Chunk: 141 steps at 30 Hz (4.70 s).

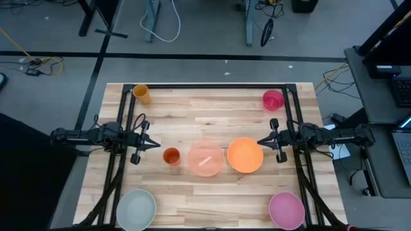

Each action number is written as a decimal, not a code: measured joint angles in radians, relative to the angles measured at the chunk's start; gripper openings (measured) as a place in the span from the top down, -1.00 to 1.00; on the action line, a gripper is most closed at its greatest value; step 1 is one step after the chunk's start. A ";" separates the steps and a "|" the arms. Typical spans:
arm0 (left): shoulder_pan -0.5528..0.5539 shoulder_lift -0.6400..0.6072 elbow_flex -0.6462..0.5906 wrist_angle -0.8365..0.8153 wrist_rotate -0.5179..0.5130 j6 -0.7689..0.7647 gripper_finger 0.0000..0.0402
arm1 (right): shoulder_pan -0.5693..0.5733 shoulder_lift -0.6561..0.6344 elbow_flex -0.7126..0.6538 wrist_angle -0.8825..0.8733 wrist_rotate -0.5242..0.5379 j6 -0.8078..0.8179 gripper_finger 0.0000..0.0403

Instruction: Nest bowls inside each other

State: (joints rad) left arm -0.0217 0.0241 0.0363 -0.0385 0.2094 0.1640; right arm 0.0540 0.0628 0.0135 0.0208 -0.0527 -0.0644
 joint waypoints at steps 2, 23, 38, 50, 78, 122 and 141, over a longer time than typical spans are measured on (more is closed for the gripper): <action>0.000 0.000 0.000 0.000 0.000 0.000 1.00 | 0.000 0.000 0.000 0.000 0.000 0.000 1.00; 0.000 0.000 0.000 0.000 0.000 0.000 1.00 | 0.000 0.000 0.000 0.000 0.000 0.000 1.00; 0.000 0.000 0.000 0.000 0.000 0.000 1.00 | 0.000 0.000 0.000 0.000 0.000 0.000 1.00; 0.000 0.000 0.000 0.000 -0.018 0.079 1.00 | 0.000 0.000 0.000 0.000 0.000 0.000 1.00; 0.000 0.000 0.000 0.001 -0.041 0.078 1.00 | 0.000 0.000 0.000 0.014 0.000 -0.003 1.00; 0.000 0.013 0.041 -0.026 -0.160 -0.153 1.00 | -0.021 0.082 0.185 0.013 0.101 0.021 1.00; 0.000 0.509 0.576 -0.377 -0.201 -0.129 1.00 | -0.069 0.814 0.708 -0.583 0.115 0.073 1.00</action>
State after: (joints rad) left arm -0.0216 0.5331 0.6119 -0.4159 0.0082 0.0348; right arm -0.0152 0.8770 0.7219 -0.5620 0.0618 0.0084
